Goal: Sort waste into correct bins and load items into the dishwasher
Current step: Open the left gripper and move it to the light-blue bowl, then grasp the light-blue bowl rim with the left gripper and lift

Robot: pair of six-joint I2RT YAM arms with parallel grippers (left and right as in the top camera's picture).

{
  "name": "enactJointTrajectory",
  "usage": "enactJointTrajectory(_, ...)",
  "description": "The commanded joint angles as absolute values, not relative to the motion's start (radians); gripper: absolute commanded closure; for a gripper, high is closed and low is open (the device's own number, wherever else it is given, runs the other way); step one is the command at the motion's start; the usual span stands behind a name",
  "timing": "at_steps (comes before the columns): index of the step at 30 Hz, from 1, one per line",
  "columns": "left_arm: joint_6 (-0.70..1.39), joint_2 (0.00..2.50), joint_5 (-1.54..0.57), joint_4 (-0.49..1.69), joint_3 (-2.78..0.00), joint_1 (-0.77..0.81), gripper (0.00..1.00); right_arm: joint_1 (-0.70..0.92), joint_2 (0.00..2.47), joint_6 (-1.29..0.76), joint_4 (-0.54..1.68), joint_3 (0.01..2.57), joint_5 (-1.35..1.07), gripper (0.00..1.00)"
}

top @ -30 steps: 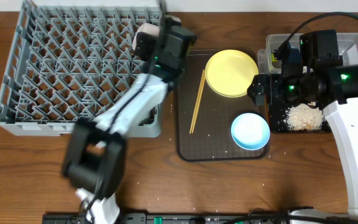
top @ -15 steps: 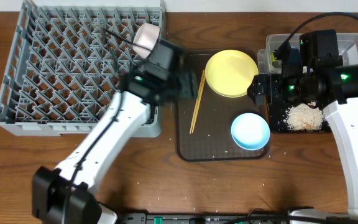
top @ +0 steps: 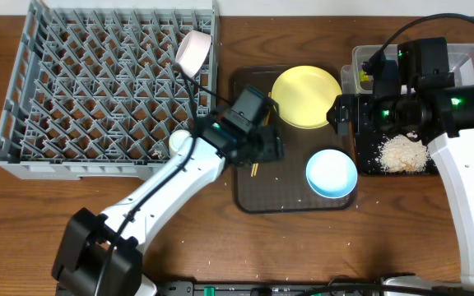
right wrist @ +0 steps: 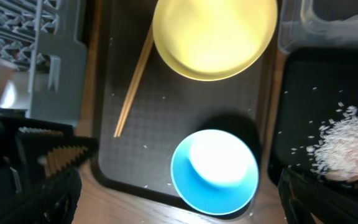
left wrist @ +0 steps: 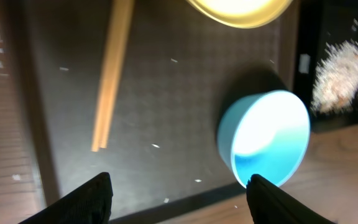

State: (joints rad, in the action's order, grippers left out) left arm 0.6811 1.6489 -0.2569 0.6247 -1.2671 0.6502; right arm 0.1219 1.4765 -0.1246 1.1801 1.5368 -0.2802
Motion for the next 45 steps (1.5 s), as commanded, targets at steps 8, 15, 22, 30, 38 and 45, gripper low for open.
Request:
enactJointTrajectory(8,0.694,1.712,-0.254,0.575,-1.263,0.756,0.29,-0.078,1.388,-0.164,1.275,1.612,-0.318,0.01)
enactJointTrajectory(15,0.694,1.796,-0.25,0.485,-1.263,0.812,0.29,-0.383,1.201,-0.164,1.284,1.62,-0.318,0.01)
enactJointTrajectory(22,0.694,1.922,-0.29,0.423,-1.263,0.85,0.28,-0.448,1.117,-0.164,1.33,1.62,-0.318,0.01)
enactJointTrajectory(30,0.694,1.983,-0.303,0.398,-1.263,0.85,0.42,-0.448,1.12,-0.163,1.331,1.619,-0.318,0.01)
enactJointTrajectory(38,0.694,2.025,-0.262,0.362,-1.263,0.85,0.63,-0.448,1.12,-0.163,1.331,1.619,-0.318,0.01)
enactJointTrajectory(45,0.694,2.022,-0.262,0.381,-1.266,0.849,0.92,-0.448,1.12,-0.163,1.331,1.619,-0.318,0.01)
